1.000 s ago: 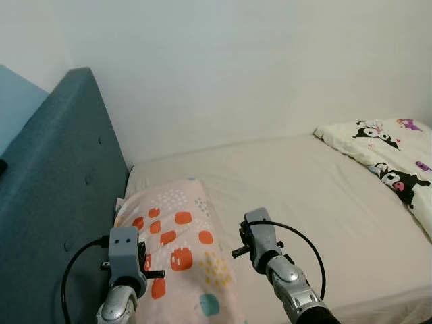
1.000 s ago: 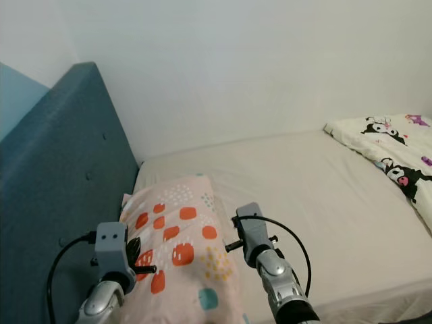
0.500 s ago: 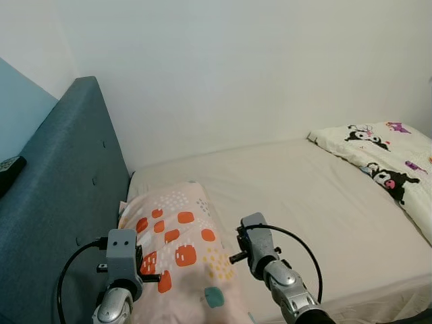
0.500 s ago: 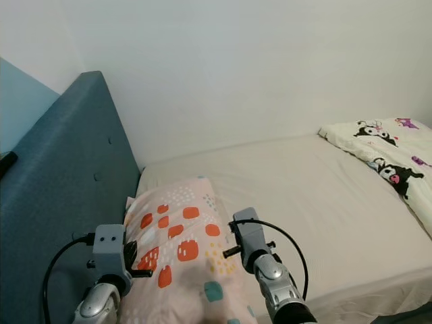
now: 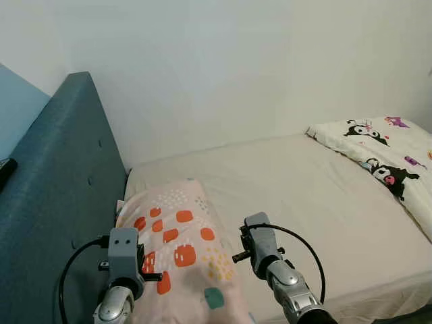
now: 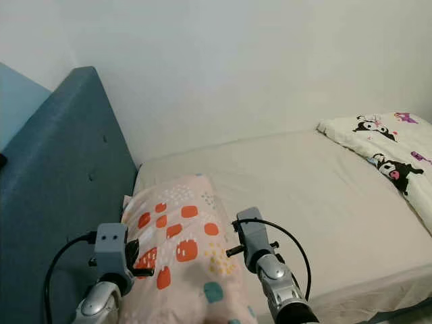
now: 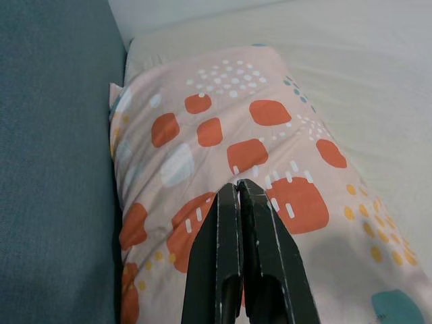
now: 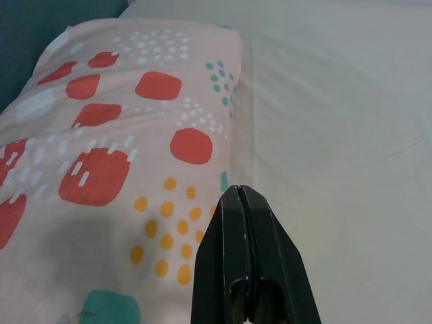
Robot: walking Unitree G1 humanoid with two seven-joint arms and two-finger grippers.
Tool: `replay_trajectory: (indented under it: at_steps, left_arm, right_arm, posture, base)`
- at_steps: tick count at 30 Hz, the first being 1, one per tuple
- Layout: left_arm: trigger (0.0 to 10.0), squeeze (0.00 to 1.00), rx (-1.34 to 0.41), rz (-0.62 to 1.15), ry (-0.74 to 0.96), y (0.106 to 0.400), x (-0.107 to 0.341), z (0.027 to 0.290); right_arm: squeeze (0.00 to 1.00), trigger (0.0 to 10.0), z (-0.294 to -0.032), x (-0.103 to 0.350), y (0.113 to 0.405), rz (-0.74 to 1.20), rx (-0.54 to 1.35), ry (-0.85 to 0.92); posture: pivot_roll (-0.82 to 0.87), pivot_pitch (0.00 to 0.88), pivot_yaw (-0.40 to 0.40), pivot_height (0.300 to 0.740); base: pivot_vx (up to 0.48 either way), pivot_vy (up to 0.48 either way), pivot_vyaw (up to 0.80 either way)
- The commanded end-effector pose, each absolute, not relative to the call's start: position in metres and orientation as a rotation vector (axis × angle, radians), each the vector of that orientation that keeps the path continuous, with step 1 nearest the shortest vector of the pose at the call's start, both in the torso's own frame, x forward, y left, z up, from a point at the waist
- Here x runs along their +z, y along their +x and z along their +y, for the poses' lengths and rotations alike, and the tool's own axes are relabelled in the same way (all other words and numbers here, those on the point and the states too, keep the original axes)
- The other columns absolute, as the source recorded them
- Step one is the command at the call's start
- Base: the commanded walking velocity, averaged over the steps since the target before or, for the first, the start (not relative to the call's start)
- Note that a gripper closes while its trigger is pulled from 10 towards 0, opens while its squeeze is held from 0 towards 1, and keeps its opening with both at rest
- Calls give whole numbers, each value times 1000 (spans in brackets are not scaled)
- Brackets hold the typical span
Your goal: Clean up the room
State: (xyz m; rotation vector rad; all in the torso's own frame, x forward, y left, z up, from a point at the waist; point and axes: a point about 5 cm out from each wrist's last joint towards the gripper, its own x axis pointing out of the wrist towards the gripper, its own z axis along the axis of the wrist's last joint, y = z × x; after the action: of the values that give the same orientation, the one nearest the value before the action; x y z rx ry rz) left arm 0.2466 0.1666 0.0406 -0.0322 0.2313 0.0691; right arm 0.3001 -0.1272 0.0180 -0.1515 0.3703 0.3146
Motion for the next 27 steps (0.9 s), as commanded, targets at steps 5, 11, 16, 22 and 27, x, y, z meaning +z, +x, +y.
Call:
replay_trajectory:
  at_steps: [5,11,16,22,27]
  left_arm:
    - [10000,0,58,240,-3,246,40,169]
    - [10000,0,50,236,1,245,41,167]
    - [10000,0,49,235,-1,244,41,166]
    - [10000,0,50,238,-2,243,40,166]
    - [10000,0,52,239,-2,243,40,167]
  right_arm:
    - [0,10000,-128,14,297,397,295,-117]
    - [0,10000,-129,13,296,400,294,-113]
    - [0,10000,-129,13,296,401,294,-110]
    - [0,10000,-129,12,295,407,296,-108]
    - [0,10000,-129,12,294,410,297,-106]
  posture:
    - [-69,0,11,740]
    - [-71,0,12,740]
    - [-70,0,11,740]
    - [-68,0,11,740]
    - [-68,0,10,740]
  base:
    - [0,0,0]
    - [0,-313,0]
    - [0,-470,0]
    - [0,-480,0]
    - [0,-480,0]
